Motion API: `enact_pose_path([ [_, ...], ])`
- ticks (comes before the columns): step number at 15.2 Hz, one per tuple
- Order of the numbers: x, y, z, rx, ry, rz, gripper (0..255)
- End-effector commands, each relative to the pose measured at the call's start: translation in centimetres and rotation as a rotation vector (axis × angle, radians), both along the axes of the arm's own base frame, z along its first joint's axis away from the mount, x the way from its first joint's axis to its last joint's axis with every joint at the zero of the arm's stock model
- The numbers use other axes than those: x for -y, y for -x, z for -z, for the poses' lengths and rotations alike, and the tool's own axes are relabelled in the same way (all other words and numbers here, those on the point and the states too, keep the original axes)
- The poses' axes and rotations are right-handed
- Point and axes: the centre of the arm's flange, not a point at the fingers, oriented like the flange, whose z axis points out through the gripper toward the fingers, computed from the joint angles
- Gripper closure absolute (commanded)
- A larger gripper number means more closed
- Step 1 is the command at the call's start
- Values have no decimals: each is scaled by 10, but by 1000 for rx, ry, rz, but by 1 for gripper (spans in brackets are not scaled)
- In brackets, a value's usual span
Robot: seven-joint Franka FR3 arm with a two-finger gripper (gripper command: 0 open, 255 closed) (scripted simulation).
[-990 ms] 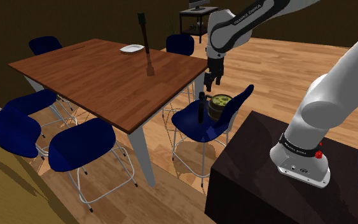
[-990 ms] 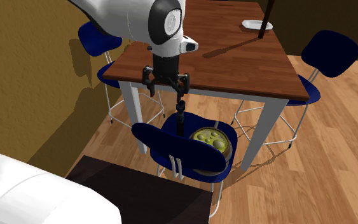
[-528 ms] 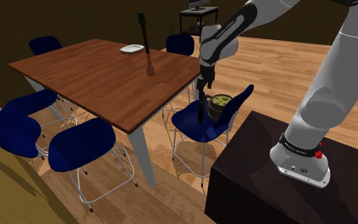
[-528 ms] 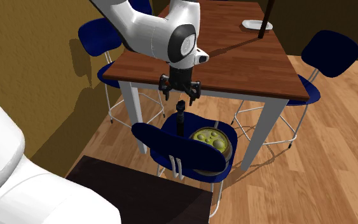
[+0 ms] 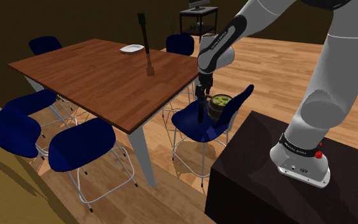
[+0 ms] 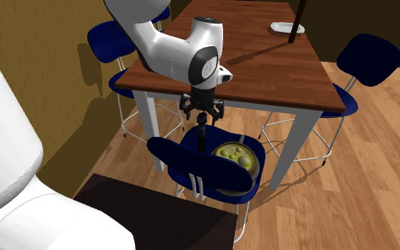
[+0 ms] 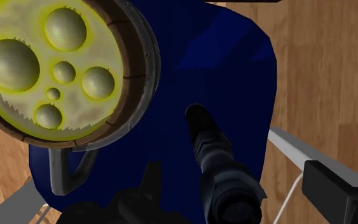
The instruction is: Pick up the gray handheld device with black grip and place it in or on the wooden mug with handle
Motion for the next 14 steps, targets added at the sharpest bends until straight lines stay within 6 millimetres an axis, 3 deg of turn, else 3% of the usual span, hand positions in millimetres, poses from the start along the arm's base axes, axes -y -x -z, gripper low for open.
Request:
enact_pose_path([
  [1,0,0,4,1,0,0,0],
  [7,0,0,4,1,0,0,0],
  [8,0,0,4,1,0,0,255],
  [14,0,0,4,1,0,0,255],
])
